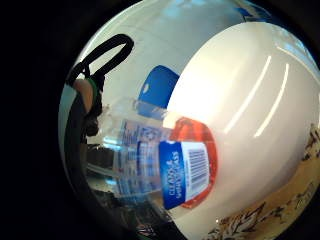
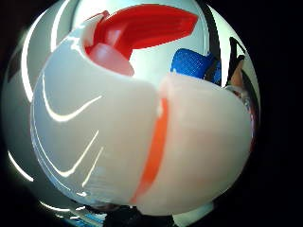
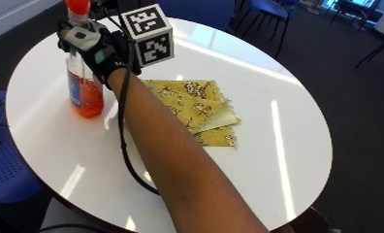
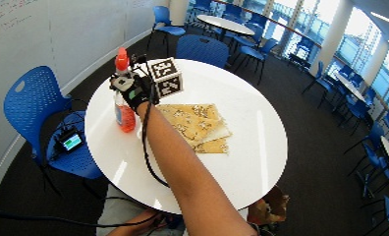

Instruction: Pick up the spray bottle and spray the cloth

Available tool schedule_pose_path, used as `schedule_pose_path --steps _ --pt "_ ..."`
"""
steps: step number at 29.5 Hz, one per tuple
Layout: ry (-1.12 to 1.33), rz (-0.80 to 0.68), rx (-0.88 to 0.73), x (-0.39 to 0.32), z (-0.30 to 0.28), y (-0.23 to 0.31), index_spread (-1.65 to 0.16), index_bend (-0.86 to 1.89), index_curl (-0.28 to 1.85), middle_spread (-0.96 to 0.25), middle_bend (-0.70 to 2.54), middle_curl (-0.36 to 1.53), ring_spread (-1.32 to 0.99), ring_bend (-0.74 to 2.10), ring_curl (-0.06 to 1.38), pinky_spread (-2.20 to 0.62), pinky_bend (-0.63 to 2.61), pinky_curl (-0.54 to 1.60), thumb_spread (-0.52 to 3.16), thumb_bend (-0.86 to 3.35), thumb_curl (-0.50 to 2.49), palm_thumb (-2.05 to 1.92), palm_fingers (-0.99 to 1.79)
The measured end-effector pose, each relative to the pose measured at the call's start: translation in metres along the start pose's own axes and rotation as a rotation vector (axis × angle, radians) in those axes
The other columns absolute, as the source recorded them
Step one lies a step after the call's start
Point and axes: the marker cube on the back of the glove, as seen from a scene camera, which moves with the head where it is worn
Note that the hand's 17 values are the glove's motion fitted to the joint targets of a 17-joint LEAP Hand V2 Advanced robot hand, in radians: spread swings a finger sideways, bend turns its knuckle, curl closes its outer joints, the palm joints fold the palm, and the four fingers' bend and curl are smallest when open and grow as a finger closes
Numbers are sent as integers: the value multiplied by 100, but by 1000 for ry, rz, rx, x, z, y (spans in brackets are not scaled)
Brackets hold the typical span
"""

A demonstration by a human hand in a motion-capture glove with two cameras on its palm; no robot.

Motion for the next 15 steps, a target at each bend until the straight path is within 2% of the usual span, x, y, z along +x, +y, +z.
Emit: schedule_pose_path --steps 15 --pt "31 -17 35 -24 -10 -13 -31 28 57 -22 55 52 -22 43 46 -27 23 39 34 -3 84 93 129"
